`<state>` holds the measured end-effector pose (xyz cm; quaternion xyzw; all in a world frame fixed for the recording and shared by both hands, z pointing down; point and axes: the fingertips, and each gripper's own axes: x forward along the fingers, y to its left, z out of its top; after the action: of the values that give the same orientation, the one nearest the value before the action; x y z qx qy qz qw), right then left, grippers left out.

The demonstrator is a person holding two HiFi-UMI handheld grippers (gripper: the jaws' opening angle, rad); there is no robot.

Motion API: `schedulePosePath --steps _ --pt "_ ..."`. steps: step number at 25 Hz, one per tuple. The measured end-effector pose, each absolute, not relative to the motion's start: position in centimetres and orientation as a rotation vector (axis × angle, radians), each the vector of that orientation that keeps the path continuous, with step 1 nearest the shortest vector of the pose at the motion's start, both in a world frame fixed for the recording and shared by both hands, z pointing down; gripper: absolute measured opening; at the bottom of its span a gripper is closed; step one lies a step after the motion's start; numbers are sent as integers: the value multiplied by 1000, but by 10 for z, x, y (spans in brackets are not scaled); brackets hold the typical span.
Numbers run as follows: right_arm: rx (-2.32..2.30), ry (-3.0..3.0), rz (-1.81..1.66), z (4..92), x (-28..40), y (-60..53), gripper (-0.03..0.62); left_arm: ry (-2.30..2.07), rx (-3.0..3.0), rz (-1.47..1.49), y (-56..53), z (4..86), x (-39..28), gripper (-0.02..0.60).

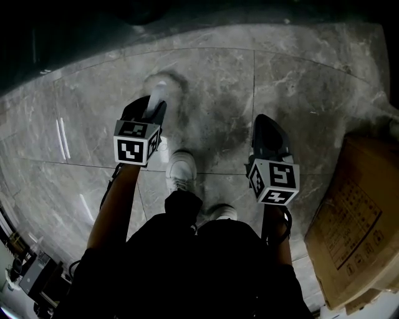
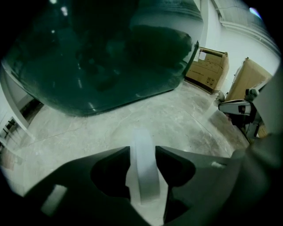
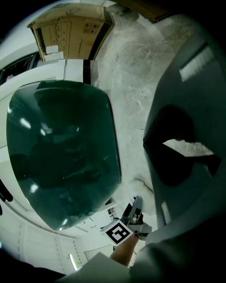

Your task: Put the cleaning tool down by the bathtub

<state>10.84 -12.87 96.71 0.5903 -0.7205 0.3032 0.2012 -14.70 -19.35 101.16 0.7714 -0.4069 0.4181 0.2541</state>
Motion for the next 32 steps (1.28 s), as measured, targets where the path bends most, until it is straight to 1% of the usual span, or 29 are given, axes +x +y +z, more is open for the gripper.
schedulePosePath --steps 1,5,14,22,24,25,27,28,29,30,32 --pt "1654 -2011 843 966 110 -129 14 -1091 2112 1128 -194 1011 -144 190" --pt "1690 -2003 833 954 117 -129 14 -1079 2158 1074 -195 999 -138 212" --pt "1728 -2013 795 904 119 -125 14 -1083 2201 1032 -192 955 -135 218" --pt "1749 -2015 764 820 123 -122 14 -1096 2254 1003 -190 873 -128 212" --pt "1758 -2011 761 798 126 -119 14 -1094 2251 992 -188 852 -125 201" --pt "1760 -2010 761 787 127 -117 14 -1092 2250 991 -186 842 -124 185" --pt "1757 -2008 762 766 127 -114 14 -1084 2257 999 -183 821 -123 179" --pt "1753 -2007 760 755 127 -114 14 -1083 2265 1004 -182 809 -122 159" --pt "1749 -2005 757 743 126 -114 14 -1084 2272 1005 -181 797 -122 121" --pt "1744 -2005 755 731 125 -115 14 -1088 2278 1003 -181 784 -122 98" --pt "1737 -2008 752 706 122 -118 14 -1096 2284 993 -180 757 -121 83"
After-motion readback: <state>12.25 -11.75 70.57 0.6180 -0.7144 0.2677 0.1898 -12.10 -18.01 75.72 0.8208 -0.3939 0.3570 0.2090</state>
